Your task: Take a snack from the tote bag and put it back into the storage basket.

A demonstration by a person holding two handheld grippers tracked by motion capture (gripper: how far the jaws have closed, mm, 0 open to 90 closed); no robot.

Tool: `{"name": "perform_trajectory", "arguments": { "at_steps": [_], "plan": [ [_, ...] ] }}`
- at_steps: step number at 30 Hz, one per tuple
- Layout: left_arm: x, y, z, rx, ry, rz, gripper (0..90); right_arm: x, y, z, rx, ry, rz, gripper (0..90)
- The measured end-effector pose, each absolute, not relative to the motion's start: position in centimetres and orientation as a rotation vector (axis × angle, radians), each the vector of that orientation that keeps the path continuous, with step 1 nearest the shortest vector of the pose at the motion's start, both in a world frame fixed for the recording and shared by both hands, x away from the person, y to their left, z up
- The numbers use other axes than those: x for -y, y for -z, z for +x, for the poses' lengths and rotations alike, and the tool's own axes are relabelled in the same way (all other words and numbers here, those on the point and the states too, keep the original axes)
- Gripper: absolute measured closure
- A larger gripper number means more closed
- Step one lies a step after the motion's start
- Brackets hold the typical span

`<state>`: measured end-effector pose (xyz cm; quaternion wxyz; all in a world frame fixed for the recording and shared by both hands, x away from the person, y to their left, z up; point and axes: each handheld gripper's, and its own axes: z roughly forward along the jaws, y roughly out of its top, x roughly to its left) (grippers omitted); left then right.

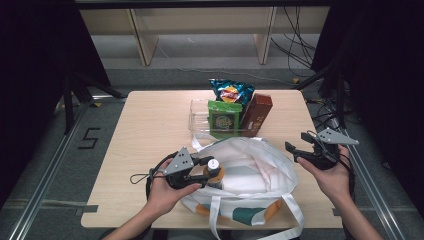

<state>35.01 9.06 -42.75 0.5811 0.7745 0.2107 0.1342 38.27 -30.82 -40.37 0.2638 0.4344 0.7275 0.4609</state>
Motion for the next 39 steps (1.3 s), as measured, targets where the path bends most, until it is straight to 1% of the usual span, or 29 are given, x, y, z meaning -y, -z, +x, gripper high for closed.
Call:
{"name": "perform_trajectory", "arguments": {
  "at_steps": [4,7,30,39],
  "plan": [
    [-9.0,42.7,35.0,-0.483,-0.322,1.813,57.7,30.8,40.5,38.4,-1.951,-1.245,1.151,31.3],
    [-9.0,42.7,35.0,-0.481,-0.321,1.814,58.3,30.9,40.4,38.3,-1.967,-1.242,1.161,31.3],
    [-9.2,42.4,35.0,-0.444,-0.319,1.829,58.9,31.2,40.6,38.1,-1.955,-1.232,1.138,31.3],
    [-9.4,41.0,35.0,-0.433,-0.33,1.815,58.9,31.2,40.5,38.0,-1.947,-1.235,1.14,31.2]
  ]
}}
